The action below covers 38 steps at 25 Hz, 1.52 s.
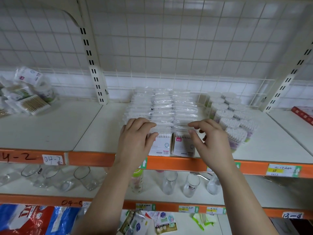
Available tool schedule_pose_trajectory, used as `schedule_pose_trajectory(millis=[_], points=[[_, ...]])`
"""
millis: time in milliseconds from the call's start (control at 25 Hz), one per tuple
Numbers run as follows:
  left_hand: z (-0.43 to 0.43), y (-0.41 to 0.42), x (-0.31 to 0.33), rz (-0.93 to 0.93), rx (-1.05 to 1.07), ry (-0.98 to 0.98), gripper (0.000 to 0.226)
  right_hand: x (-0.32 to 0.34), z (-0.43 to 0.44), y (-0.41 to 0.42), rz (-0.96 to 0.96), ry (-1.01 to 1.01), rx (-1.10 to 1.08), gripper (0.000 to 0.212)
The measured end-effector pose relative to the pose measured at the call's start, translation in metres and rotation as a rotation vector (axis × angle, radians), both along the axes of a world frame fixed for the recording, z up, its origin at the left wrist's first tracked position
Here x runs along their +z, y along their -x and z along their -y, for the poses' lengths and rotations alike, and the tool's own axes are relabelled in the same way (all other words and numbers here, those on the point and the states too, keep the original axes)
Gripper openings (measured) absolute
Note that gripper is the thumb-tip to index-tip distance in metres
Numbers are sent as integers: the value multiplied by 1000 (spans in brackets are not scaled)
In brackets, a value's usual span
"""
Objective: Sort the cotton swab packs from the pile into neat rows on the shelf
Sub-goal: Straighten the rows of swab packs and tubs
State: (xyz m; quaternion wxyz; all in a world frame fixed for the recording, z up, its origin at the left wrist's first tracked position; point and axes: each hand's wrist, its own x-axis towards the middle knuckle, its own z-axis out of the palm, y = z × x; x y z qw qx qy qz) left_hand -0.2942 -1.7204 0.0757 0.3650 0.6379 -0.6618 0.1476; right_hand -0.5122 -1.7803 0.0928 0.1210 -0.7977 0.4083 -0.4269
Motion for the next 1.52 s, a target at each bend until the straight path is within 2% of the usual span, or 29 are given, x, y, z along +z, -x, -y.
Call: schedule_pose_trajectory(millis=[160, 400, 760, 1080, 1520], points=[[-15, -21, 9, 75, 128, 14, 32, 10, -5, -28, 25, 65, 64, 18], [-57, -82, 15, 84, 273, 6, 32, 17, -20, -103, 10, 108, 213, 21], [-162, -226, 13, 71, 446, -25, 33, 9, -90, -271, -12, 41, 411, 20], [-251, -352, 16, 108, 512, -119, 35, -5, -168, -411, 5, -36, 507, 19], [-308, -448, -6, 4, 633, -192, 34, -9, -200, -545, -63, -121, 628, 19]])
